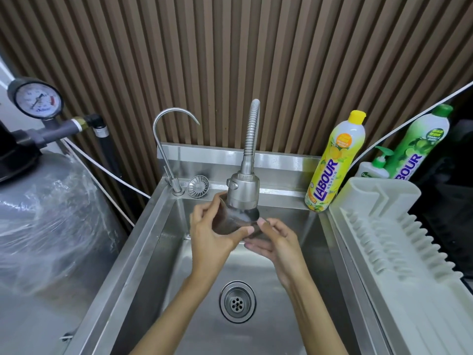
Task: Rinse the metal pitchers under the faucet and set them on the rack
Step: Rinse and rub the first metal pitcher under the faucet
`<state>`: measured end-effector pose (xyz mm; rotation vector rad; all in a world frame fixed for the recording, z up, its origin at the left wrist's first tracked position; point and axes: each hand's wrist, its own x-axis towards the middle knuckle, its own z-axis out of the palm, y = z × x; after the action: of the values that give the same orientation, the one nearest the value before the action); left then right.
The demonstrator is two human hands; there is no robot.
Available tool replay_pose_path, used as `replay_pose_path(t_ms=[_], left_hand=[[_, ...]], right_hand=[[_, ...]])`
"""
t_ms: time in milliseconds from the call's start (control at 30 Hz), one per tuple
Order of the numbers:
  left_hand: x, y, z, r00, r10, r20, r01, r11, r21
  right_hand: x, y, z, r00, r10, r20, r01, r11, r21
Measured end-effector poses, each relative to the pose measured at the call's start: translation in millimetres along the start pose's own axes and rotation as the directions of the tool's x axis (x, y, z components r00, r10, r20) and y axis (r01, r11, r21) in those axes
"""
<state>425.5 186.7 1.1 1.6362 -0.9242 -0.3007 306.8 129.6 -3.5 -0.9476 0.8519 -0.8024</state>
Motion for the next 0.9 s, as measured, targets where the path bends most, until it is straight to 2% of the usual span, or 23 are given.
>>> replay_pose_path(t_ms=[100,200,233,300,333,367,400,433,500,533,600,633,700,767,900], left_hand=[[-9,4,-1,0.997,-0.076,-0.019,0.076,0.997,0.021],[-12,4,1,0.994,-0.111,0.018,0.112,0.994,-0.02],[-11,2,3,0.99,-0.126,0.057,0.129,0.991,-0.044],[-7,-2,7,0.975,-0.157,0.155,0.174,0.979,-0.105],[-6,-5,10,0.965,-0.169,0.201,0.201,0.968,-0.151],[-5,-7,13,0.957,-0.169,0.237,0.218,0.955,-0.201],[-4,-8,15,0.954,-0.168,0.25,0.231,0.94,-0.251],[-3,-9,18,0.956,-0.165,0.243,0.234,0.927,-0.292],[0,-12,22,0.973,-0.149,0.175,0.201,0.919,-0.338],[1,-12,22,0.984,-0.118,0.13,0.154,0.935,-0.32],[3,-8,17,0.997,-0.027,0.07,0.04,0.979,-0.201],[3,-4,14,0.998,0.008,0.057,0.0,0.99,-0.143],[1,1,8,0.999,0.036,0.021,-0.035,0.999,-0.031],[-2,5,5,0.999,0.027,-0.04,-0.024,0.996,0.084],[-9,10,4,0.995,-0.089,-0.033,0.091,0.994,0.058]], right_hand=[[-10,-13,-1,0.997,0.003,-0.08,-0.018,0.983,-0.18],[-13,-29,-4,0.974,-0.116,-0.195,0.021,0.901,-0.434],[-14,-33,-4,0.956,-0.196,-0.22,0.05,0.844,-0.534],[-15,-39,-3,0.911,-0.344,-0.225,0.069,0.667,-0.742],[-16,-40,-1,0.893,-0.398,-0.21,0.068,0.58,-0.811],[-16,-40,0,0.88,-0.432,-0.196,0.076,0.538,-0.84],[-15,-39,1,0.875,-0.448,-0.184,0.113,0.557,-0.823],[-14,-37,1,0.883,-0.434,-0.176,0.163,0.638,-0.753],[-7,-29,1,0.935,-0.326,-0.139,0.235,0.863,-0.448],[-3,-24,0,0.96,-0.258,-0.106,0.222,0.937,-0.27],[3,-12,0,0.99,-0.139,-0.038,0.138,0.99,-0.021],[4,-7,0,0.996,-0.093,-0.004,0.093,0.995,0.046],[3,-2,2,0.999,-0.016,0.033,0.014,0.998,0.069],[0,-5,3,0.999,0.028,0.022,-0.028,1.0,0.013],[-8,-21,-1,0.992,-0.046,-0.115,0.023,0.98,-0.196]])
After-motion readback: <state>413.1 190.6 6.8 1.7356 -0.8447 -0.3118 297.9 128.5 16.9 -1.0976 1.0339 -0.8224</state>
